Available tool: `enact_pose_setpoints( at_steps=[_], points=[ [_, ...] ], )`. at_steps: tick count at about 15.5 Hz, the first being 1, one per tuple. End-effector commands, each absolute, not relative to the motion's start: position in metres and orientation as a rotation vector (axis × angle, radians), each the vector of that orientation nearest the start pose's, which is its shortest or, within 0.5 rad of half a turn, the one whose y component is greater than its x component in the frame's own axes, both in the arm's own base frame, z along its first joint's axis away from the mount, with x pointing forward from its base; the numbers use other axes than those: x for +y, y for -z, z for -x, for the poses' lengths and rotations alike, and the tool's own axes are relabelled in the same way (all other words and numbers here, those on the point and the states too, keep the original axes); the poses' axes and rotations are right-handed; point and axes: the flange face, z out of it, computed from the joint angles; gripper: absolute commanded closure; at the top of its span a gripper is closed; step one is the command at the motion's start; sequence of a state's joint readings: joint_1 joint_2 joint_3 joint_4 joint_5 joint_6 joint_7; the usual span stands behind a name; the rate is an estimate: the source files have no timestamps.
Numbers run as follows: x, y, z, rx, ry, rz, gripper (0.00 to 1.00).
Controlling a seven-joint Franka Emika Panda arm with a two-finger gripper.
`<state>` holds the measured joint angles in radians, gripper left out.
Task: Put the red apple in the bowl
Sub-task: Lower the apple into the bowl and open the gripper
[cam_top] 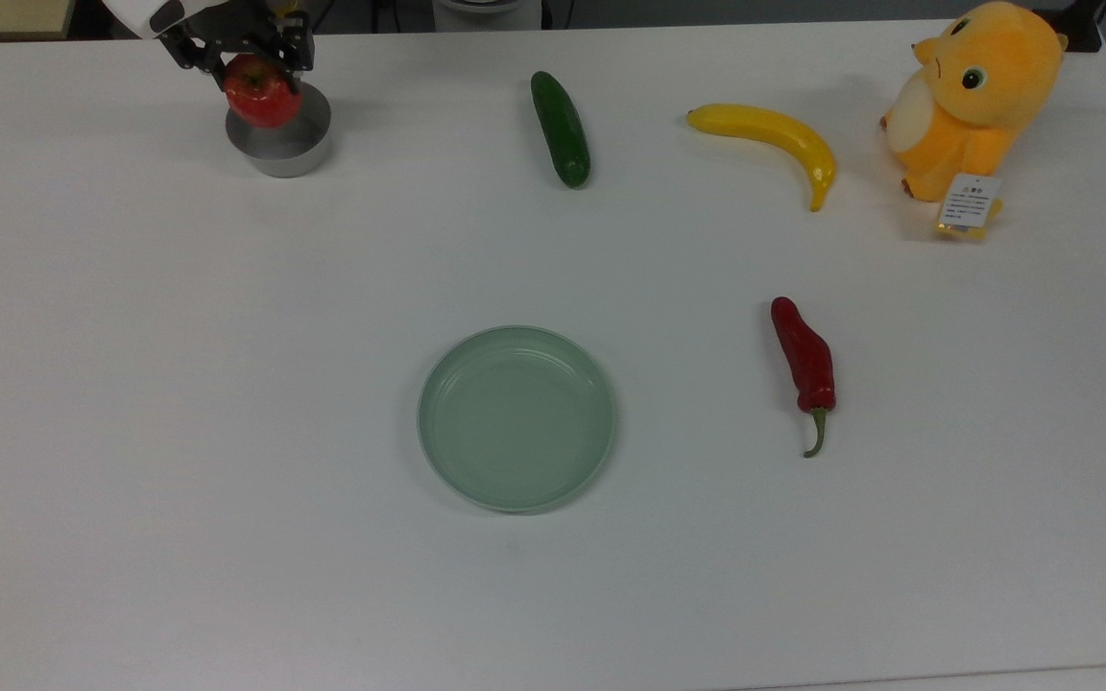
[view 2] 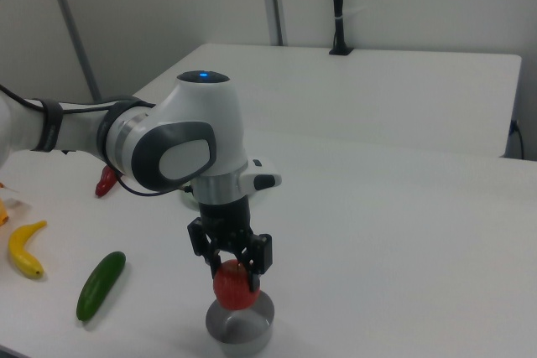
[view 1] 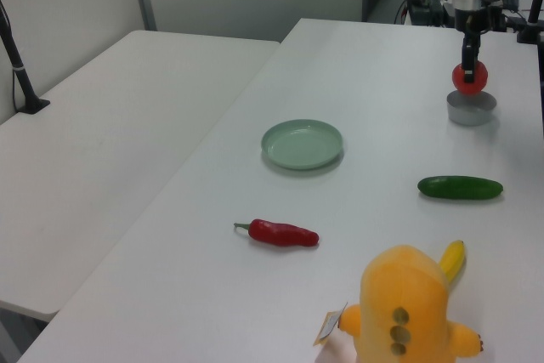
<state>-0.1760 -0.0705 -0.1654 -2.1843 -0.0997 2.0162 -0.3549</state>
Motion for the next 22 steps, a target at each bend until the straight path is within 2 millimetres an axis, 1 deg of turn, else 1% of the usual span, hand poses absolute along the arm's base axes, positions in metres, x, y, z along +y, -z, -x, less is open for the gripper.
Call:
enact_pose_setpoints(
  at_steps=[1,2,7,10,11,13,15,16,17,19,20,22],
  points=[
    [-0.178,-0.407,-0.471,-0.139,-0.226,3.171,0.07],
    [-0.177,-0.407,-0.471,-0.142,-0.226,3.171,0.00],
    [-0.176,-0.407,-0.471,-0.144,-0.230,3.169,0.00],
    [-0.174,-0.415,-0.473,-0.126,-0.206,3.175,0.00],
    [-0.174,-0.425,-0.476,-0.119,-0.177,3.177,0.00],
    [-0.172,-0.453,-0.487,-0.066,-0.103,3.159,0.00],
    [-0.151,-0.484,-0.504,-0.101,-0.018,3.156,0.00],
    [-0.143,-0.498,-0.510,-0.082,0.018,3.163,0.00],
    [-0.136,-0.517,-0.516,-0.015,0.074,3.168,0.00],
    [-0.110,-0.549,-0.530,0.116,0.183,3.163,0.00],
    [-0.094,-0.562,-0.536,0.152,0.222,3.156,0.00],
    [-0.064,-0.576,-0.539,0.162,0.219,3.151,0.00]
  ],
)
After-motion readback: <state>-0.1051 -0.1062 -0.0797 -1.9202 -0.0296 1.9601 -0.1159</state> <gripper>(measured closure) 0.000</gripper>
